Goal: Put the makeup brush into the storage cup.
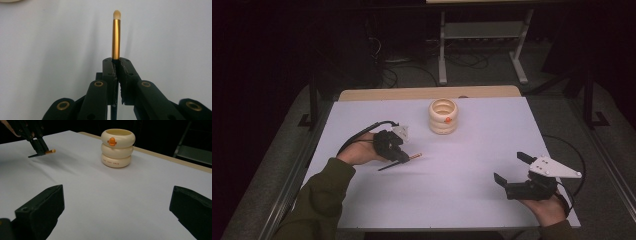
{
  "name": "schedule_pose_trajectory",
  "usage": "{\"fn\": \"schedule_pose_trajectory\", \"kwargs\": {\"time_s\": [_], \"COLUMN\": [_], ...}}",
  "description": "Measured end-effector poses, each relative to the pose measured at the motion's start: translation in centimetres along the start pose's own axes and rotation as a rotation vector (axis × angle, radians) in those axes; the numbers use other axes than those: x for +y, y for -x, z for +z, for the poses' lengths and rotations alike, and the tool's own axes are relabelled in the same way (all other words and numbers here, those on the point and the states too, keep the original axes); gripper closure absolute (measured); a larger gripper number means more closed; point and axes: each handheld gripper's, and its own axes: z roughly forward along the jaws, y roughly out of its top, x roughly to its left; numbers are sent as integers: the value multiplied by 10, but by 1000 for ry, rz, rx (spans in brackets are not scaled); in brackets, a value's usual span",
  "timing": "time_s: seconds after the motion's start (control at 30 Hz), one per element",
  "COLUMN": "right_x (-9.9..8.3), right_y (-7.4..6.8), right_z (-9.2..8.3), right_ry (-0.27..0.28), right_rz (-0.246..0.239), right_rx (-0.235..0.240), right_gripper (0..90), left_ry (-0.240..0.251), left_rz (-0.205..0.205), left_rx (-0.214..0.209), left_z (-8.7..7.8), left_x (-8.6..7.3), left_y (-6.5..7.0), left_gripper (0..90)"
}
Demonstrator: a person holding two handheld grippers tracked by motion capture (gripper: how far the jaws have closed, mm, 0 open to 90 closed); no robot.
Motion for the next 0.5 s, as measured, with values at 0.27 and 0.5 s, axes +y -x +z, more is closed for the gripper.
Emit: {"fn": "schedule_pose_trajectory", "kwargs": {"time_s": [0.27, 0.5], "right_x": [0, 1], "right_y": [-1, -4], "right_z": [0, 3], "right_ry": [-4, -15], "right_rz": [6, -3], "right_rx": [4, 27], "right_gripper": [0, 0], "left_ry": [107, 214], "left_rz": [-36, -67], "left_rx": [20, 64], "left_z": [-8, -13], "left_x": [-5, -11], "left_y": [4, 11], "left_gripper": [835, 836]}}
